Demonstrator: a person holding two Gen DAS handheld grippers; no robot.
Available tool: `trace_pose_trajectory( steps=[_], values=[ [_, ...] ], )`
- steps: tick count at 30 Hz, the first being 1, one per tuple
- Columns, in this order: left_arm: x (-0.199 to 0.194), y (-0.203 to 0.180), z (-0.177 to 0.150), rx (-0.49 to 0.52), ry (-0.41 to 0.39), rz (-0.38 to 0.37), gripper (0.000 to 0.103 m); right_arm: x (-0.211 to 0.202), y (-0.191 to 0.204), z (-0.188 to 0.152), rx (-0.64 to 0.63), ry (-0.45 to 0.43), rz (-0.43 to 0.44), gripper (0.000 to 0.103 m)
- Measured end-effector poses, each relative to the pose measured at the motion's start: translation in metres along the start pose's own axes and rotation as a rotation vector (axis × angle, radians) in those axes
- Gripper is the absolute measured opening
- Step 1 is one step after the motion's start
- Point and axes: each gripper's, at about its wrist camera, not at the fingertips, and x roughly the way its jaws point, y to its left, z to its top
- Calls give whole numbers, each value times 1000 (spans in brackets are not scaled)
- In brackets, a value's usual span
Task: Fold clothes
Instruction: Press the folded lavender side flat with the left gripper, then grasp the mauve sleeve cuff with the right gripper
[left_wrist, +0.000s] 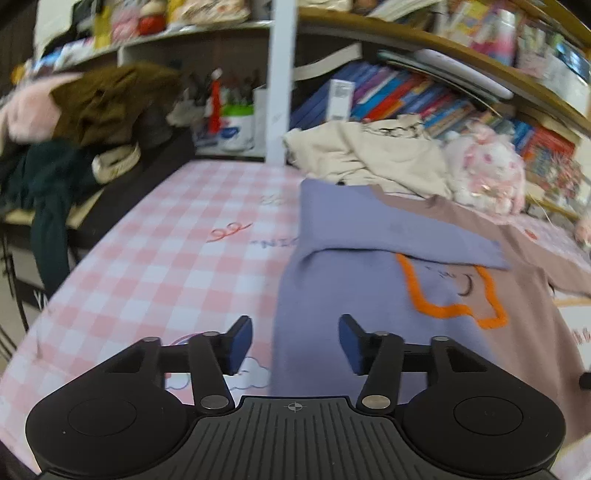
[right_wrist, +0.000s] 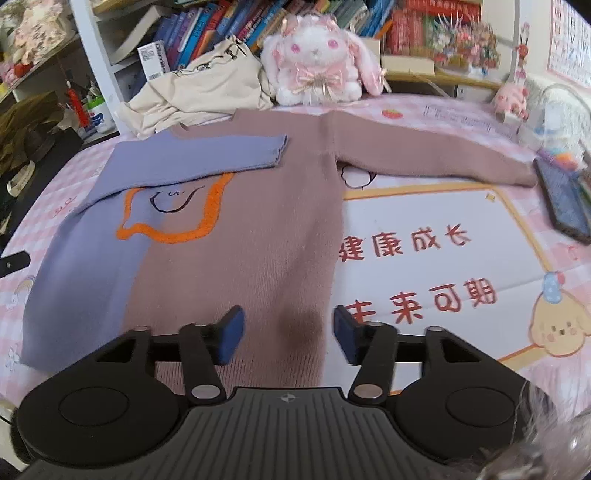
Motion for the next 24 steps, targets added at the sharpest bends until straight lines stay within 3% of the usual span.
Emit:
trace_pose_trajectory(
  steps=[5,12,24],
  values=[
    [-5,-21,-11,52,3,-20,77,-8,-4,-1,-13,-40,-34,66],
    [3,-43,-19,66,55,-30,81,0,-32,1,28,-25,-50,69],
    [14,-95,-17,-93,104,104,82,28,-114,37,32,-8,21,71]
  ],
)
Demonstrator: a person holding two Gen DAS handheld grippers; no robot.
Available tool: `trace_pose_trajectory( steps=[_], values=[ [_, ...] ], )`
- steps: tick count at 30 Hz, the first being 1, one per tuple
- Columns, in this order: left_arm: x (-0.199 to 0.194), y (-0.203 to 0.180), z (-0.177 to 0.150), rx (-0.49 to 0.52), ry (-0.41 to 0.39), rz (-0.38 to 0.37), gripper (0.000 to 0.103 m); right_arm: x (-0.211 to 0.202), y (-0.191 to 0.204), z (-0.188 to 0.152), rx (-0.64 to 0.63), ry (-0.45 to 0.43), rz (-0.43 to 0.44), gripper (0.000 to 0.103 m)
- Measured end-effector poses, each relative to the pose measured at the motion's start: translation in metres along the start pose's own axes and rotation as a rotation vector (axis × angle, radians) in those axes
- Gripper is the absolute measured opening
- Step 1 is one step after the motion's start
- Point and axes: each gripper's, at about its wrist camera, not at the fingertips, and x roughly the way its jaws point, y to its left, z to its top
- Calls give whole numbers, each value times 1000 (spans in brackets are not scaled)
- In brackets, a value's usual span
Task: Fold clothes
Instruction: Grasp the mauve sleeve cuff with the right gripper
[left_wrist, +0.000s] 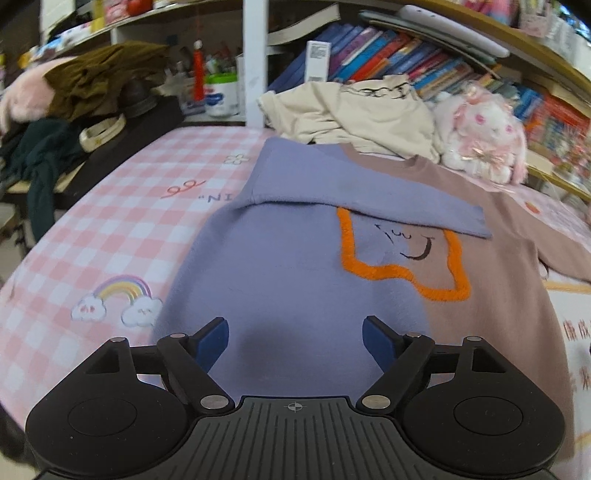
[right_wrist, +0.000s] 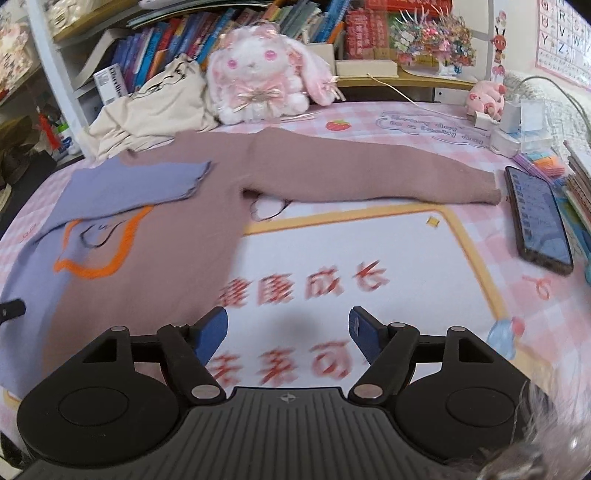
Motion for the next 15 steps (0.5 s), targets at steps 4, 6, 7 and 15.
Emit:
trace_pose_trajectory(
  steps=[4,6,7,15],
  values=[
    [-6,-23,-6,-45,14,56,83,11,-34,17,4,11,43,71],
    [-11,-34,-12,-62,19,84,83,17,-49,23,8,18,57,71],
    [-14,-40,-15,-71,19,96,83,20,-58,27,12,21,62,71],
    [-33,-72,-36,-123,36,186,84,45,-134,59,106,94,51,64]
  ],
)
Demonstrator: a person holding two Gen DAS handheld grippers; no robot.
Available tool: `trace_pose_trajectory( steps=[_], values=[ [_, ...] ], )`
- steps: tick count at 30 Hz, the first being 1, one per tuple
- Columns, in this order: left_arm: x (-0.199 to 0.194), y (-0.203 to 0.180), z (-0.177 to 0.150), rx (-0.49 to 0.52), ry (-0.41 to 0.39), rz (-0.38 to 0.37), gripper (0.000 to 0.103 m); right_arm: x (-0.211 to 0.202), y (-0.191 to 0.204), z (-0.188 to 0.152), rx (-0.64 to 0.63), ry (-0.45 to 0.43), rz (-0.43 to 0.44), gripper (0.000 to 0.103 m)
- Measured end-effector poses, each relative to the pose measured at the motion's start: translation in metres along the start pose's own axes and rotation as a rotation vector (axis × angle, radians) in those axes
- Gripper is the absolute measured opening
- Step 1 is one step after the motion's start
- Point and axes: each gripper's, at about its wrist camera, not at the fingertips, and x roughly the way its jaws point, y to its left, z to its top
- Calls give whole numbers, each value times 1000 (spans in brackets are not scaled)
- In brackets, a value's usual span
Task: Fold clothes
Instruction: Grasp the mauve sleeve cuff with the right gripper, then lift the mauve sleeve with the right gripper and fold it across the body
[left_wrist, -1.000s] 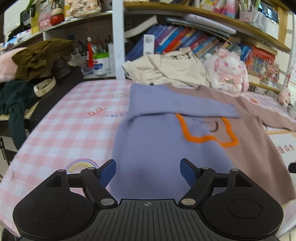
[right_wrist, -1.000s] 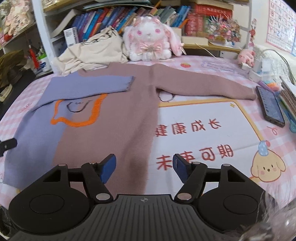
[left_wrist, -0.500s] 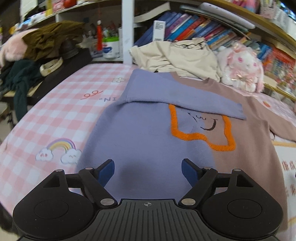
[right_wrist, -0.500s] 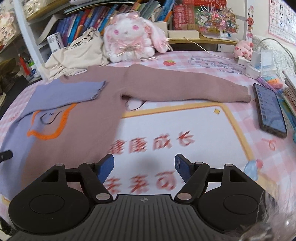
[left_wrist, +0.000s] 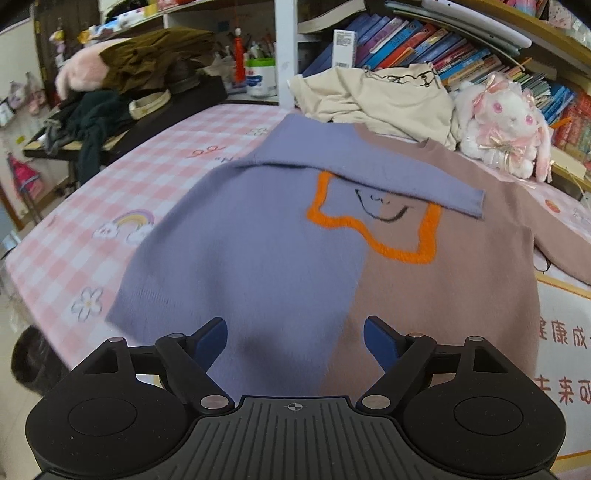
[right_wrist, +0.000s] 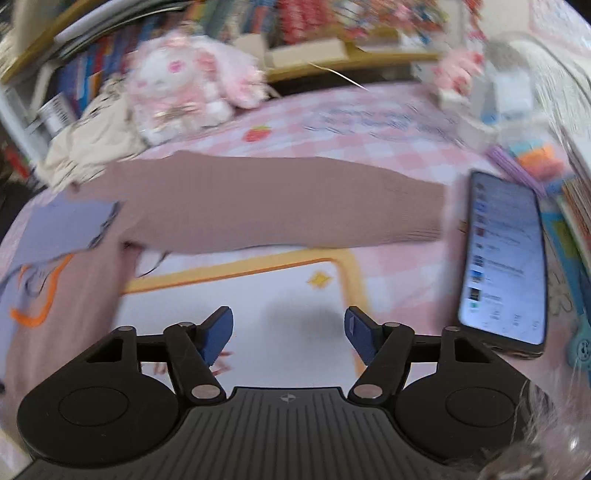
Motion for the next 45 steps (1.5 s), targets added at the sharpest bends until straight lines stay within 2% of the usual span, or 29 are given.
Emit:
trace_pose_trajectory(
  steps=[3,9,18,21,25,27,28,33,37,45],
  values=[
    [-6,-2,-5,-34,6,27,84,2,-21,10,55,11,27,58],
    [-15,-5,-10,-77,4,70,84,8,-51,30,152,11,23,47],
    [-21,-16,-9,-47,-10,80,86,17,-84,55,315,7,31,42],
    [-22,-18,-9,-43,-11,81,86,20,-91,62,362,14,36,38],
    [-22,-17,-10,-50,-10,84,86,22,-89,69,332,43,-12,24],
    [-22,-16,-11,-57,-7,84,86,24,-90,69,323,49,-36,10],
    [-21,-16,-11,-60,-5,82,86,24,-92,69,326,47,-36,8],
    [-23,-11,-13,-63,-8,76,86,22,-91,71,326,31,-16,6],
    [-23,-9,-13,-45,-21,66,88,11,-74,84,276,-22,31,6],
    [-20,-2,-5,18,-64,3,88,-14,3,109,71,-117,123,6]
  ],
)
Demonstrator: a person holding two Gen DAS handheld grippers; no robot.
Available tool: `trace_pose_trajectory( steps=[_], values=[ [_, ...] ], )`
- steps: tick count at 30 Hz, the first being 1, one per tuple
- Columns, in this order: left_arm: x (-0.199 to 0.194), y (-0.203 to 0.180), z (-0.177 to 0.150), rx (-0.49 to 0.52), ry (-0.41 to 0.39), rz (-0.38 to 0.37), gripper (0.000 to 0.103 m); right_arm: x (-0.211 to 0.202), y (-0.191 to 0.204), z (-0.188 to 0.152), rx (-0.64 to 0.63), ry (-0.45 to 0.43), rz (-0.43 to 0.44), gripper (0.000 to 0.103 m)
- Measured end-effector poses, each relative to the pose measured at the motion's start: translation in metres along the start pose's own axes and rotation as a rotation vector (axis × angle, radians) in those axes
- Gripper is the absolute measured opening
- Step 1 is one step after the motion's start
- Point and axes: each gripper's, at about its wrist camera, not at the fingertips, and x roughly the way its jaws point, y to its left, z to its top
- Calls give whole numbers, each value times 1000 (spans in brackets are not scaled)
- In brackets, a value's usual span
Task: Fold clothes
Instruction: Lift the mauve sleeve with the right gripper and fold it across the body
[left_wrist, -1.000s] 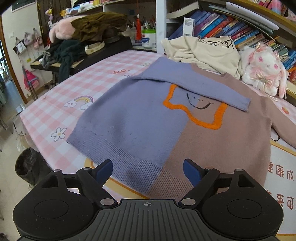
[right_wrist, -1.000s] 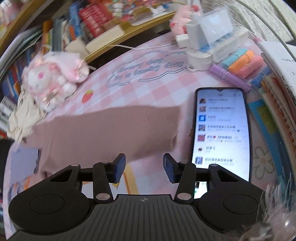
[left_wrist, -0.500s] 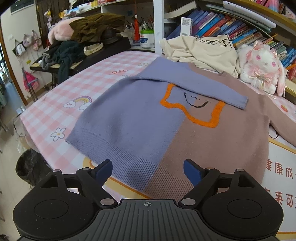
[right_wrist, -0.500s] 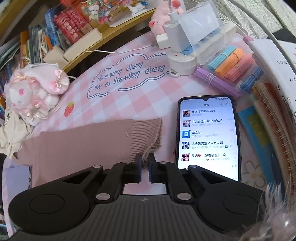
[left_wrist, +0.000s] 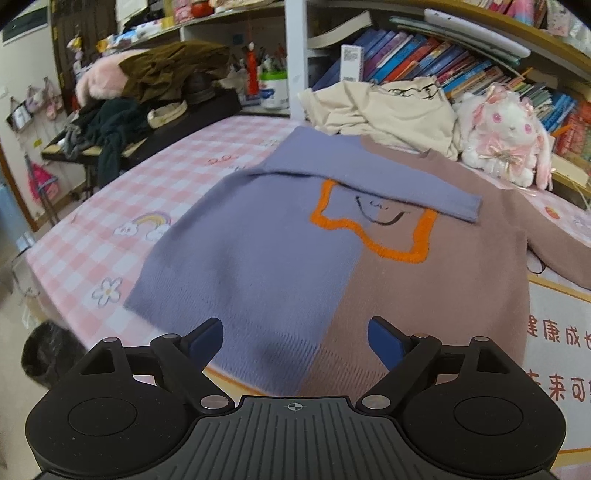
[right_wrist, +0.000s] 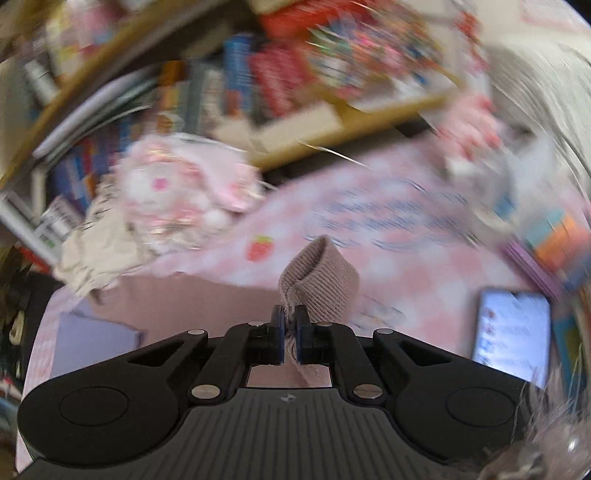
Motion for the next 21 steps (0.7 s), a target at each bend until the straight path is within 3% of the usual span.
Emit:
trace_pose_trajectory(
  steps=[10,21],
  values=[
    [1,27,26,214,-118,-153,93,2,131,13,-147,-76,85,6],
    [9,63,40,477,-228,-276,94,36,258,-6,-210,-110,105,6]
  ],
)
